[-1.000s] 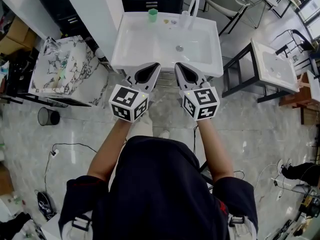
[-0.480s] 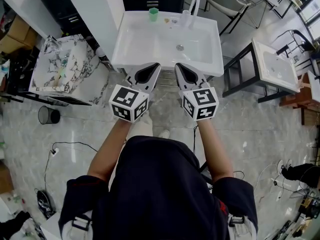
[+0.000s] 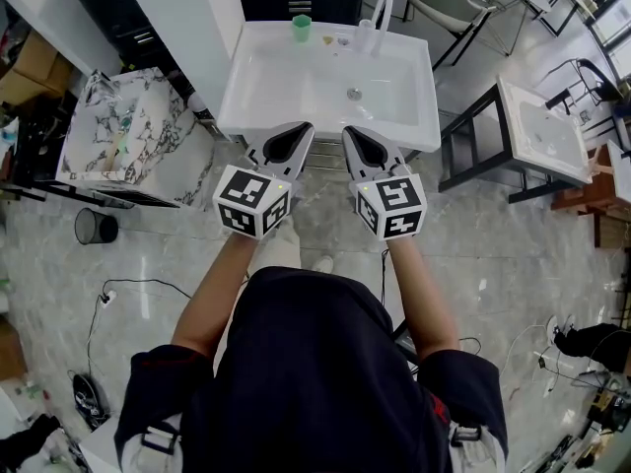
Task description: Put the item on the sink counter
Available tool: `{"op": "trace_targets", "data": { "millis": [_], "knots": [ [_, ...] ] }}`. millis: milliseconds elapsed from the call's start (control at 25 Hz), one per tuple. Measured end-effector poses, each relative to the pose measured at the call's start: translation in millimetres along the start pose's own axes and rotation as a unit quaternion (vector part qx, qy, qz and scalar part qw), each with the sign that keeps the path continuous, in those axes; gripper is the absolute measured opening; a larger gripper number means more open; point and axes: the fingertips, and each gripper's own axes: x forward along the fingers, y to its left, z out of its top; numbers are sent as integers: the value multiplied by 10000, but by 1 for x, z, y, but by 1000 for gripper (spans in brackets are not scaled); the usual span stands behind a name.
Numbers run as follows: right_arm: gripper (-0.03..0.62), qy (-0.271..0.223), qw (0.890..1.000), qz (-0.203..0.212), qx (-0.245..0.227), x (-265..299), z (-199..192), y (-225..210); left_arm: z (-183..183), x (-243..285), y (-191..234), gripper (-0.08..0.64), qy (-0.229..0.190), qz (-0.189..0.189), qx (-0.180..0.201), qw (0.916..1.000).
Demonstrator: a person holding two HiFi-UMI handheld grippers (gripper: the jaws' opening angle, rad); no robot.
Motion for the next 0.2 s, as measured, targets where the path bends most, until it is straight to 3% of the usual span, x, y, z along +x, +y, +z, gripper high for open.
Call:
{"op": "trace_targets", "data": {
  "millis": [200],
  "knots": [
    [34, -28, 9998, 21, 188, 3, 0, -8, -4, 5, 2, 17, 40, 22, -15, 10000]
  ]
}}
